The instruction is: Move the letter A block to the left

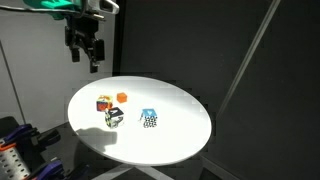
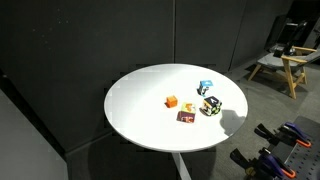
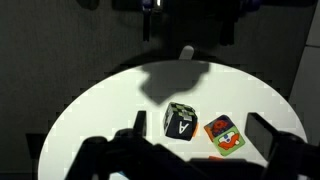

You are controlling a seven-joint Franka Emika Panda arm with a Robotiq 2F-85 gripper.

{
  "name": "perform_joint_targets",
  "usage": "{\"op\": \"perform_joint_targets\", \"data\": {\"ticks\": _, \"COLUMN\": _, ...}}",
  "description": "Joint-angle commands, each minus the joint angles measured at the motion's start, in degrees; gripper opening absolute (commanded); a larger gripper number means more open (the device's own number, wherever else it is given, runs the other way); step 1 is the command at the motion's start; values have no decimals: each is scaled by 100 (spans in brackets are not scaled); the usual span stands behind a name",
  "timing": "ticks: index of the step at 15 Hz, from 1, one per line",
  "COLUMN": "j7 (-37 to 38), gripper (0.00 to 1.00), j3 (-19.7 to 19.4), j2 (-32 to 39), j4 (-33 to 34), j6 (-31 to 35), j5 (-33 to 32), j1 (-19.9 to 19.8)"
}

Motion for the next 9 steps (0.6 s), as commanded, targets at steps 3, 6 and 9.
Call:
{"op": "perform_joint_targets", "data": {"ticks": 3, "j7": 16, "gripper": 100, "j3": -20, "j2": -166, "j4": 66, "j6": -238, "j5": -13, "j1": 27}}
{"op": "perform_joint_targets", "data": {"ticks": 6, "j7": 16, "gripper": 100, "j3": -20, "j2": -183, "j4": 47, "j6": -251, "j5": -13, "j1": 27}}
{"op": "perform_joint_targets", "data": {"ticks": 9, "j7": 16, "gripper": 100, "j3": -20, "j2": -165, "j4": 46, "j6": -251, "j5": -13, "j1": 26}}
